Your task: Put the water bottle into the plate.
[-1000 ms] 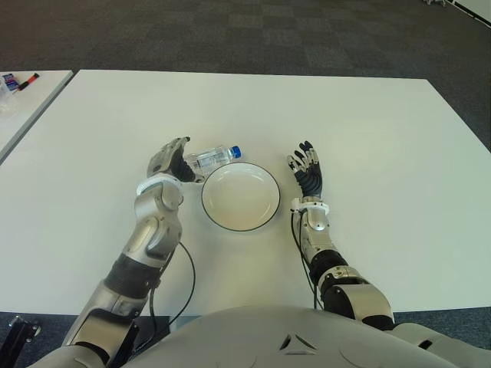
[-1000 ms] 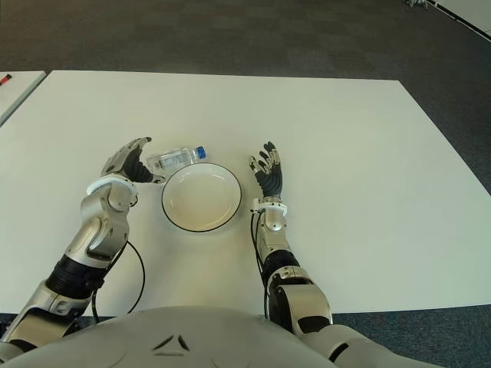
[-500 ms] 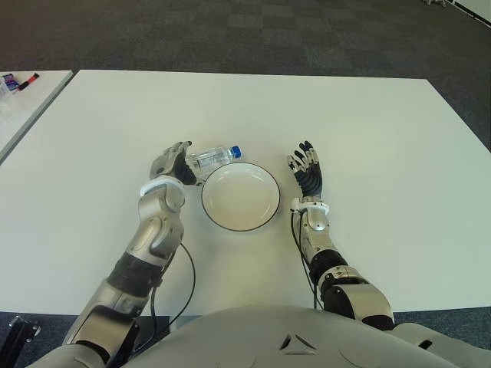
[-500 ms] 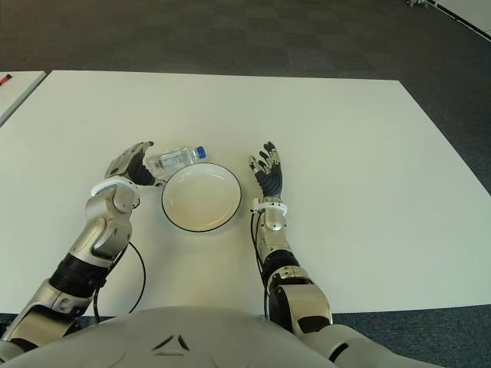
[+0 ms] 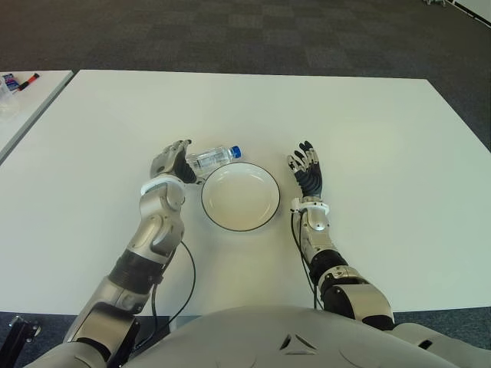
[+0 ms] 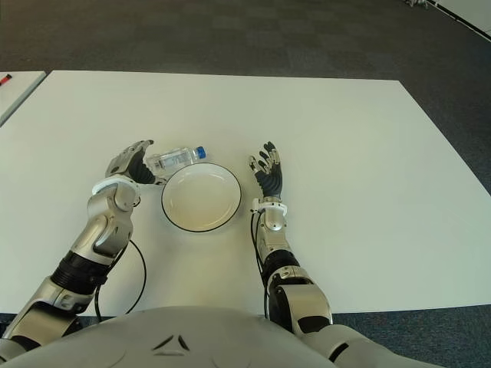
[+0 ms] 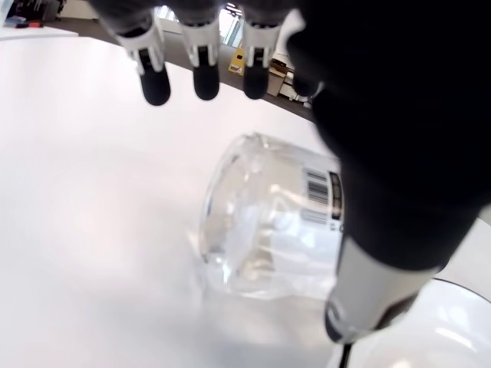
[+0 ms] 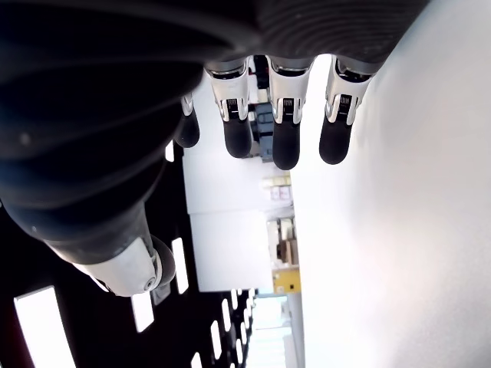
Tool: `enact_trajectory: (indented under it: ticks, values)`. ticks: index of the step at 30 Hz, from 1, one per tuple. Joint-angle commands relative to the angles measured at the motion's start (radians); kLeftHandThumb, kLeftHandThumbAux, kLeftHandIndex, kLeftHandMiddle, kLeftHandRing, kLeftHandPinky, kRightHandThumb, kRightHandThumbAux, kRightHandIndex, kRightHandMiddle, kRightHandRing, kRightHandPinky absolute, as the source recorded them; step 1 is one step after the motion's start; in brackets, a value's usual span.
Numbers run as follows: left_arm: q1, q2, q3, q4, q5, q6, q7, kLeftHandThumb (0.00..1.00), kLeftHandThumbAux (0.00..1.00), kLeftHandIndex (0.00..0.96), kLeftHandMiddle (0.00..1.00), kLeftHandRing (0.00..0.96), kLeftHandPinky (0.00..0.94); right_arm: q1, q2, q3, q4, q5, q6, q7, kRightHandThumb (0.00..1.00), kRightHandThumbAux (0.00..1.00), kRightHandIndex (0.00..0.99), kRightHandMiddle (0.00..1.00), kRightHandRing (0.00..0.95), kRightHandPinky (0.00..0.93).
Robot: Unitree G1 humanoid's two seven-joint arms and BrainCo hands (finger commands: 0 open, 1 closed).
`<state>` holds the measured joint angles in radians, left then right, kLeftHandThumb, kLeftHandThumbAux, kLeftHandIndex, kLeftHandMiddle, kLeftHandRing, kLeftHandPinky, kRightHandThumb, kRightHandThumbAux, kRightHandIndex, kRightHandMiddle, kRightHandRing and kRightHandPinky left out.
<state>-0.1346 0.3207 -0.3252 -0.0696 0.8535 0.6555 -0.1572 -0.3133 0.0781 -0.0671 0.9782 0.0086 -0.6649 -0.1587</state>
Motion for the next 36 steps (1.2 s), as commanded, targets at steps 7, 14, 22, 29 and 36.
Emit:
enact_trajectory:
  ticks: [7,14,22,29,36]
  values:
    - [0.005,-0.001,-0.004,0.050,-0.009,-0.015,0.017,0.000,0.887,0.000,0.015,0.035,0.109,0.064,0.039,-0.009,0.045,0.012,0.040,0.004,0.036,0.700,0.070,0.116,0.130,0.172]
    - [0.002,-0.002,-0.004,0.059,-0.009,-0.019,0.020,0.000,0.886,0.000,0.012,0.030,0.107,0.063,0.040,-0.010,0.045,0.013,0.037,0.006,0.038,0.695,0.073,0.118,0.131,0.174]
    - [0.001,-0.005,-0.004,0.060,-0.007,-0.015,0.020,0.000,0.887,0.000,0.009,0.028,0.106,0.064,0.040,-0.008,0.044,0.010,0.035,0.007,0.030,0.699,0.071,0.120,0.132,0.172]
    - [-0.003,-0.005,-0.010,0.064,0.000,-0.008,0.015,0.000,0.887,0.000,0.006,0.024,0.101,0.064,0.039,-0.007,0.042,0.007,0.034,0.005,0.027,0.701,0.069,0.120,0.133,0.174]
    - [-0.004,-0.004,-0.015,0.067,0.006,-0.009,0.019,0.000,0.888,0.000,0.006,0.023,0.101,0.065,0.037,-0.007,0.042,0.006,0.035,0.004,0.029,0.697,0.071,0.120,0.133,0.174]
